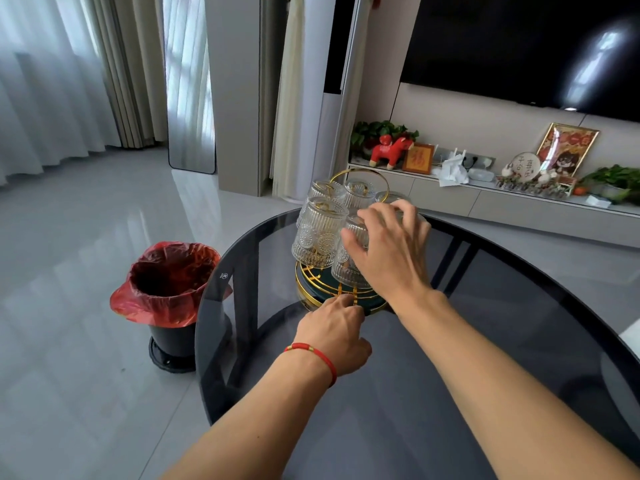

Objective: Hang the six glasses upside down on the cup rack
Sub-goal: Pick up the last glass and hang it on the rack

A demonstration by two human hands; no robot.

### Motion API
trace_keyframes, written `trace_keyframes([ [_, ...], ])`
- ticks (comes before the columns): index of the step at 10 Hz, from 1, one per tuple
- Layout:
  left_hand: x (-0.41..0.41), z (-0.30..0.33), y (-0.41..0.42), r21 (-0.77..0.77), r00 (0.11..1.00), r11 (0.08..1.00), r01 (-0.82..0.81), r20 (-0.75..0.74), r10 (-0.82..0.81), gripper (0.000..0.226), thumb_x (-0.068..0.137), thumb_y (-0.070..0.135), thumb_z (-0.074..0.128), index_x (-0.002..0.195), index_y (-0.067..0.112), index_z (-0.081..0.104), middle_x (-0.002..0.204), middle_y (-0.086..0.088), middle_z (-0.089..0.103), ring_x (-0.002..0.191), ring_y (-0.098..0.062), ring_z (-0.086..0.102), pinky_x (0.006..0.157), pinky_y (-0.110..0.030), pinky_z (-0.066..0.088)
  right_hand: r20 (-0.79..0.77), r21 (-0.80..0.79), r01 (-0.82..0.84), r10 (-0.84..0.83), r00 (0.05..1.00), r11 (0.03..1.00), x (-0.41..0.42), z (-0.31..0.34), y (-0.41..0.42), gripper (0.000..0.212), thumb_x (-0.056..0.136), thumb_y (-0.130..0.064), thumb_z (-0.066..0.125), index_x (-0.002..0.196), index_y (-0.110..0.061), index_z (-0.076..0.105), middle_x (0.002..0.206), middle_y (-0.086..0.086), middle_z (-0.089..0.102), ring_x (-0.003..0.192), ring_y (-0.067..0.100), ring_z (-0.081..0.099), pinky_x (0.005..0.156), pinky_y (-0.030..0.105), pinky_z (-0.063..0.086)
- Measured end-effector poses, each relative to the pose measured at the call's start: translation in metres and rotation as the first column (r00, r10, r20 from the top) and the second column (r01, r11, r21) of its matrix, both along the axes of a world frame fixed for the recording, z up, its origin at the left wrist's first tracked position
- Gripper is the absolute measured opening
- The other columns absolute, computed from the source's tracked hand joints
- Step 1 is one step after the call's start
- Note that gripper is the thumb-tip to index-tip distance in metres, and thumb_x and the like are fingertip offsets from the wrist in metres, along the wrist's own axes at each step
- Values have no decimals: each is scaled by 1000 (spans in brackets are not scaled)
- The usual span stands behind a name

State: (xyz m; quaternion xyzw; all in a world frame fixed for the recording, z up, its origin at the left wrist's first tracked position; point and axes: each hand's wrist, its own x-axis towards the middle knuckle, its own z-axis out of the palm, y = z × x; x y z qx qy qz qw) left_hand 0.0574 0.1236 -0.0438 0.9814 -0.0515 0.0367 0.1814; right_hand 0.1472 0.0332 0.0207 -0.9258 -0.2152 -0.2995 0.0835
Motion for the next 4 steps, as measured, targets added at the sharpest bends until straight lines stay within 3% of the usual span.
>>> trace_keyframes([
  [1, -1, 1, -2, -5, 1000, 1000, -15, 4, 15, 41, 86, 33, 63, 124, 16, 64, 134, -1, 55, 122, -25, 53, 85, -43, 54, -43, -15, 16, -16, 999, 1000, -1, 0, 1, 57, 100, -58, 37, 127, -16, 62, 137, 5, 64, 138, 31, 41, 99, 50, 32],
  [2, -7, 8, -4, -28, 998, 998, -54, 43, 55, 38, 87, 34, 61, 120, 17, 66, 127, -2, 63, 114, -26, 60, 84, -44, 58, -54, 14, -24, 25, 998, 1000, -17, -2, -9, 67, 104, -55, 31, 149, -7, 46, 157, 13, 48, 149, 33, 34, 110, 54, 28],
  [3, -15, 15, -5, -116, 982, 987, -109, 142, 125, 24, 81, 32, 56, 97, 18, 68, 98, -4, 71, 92, -30, 66, 74, -42, 58, 10, 109, -143, 143, 990, 984, -45, -3, -35, 62, 104, -45, 35, 150, -6, 47, 157, 14, 49, 148, 33, 39, 112, 56, 31],
  [4, -28, 22, -5, -270, 960, 959, -86, 237, 152, 20, 81, 29, 60, 93, 20, 74, 90, 2, 76, 85, -22, 70, 77, -38, 57, 19, 226, -174, 174, 985, 959, -83, -22, -78, 51, 102, -40, 41, 139, -10, 59, 145, 8, 60, 140, 30, 48, 109, 50, 32],
])
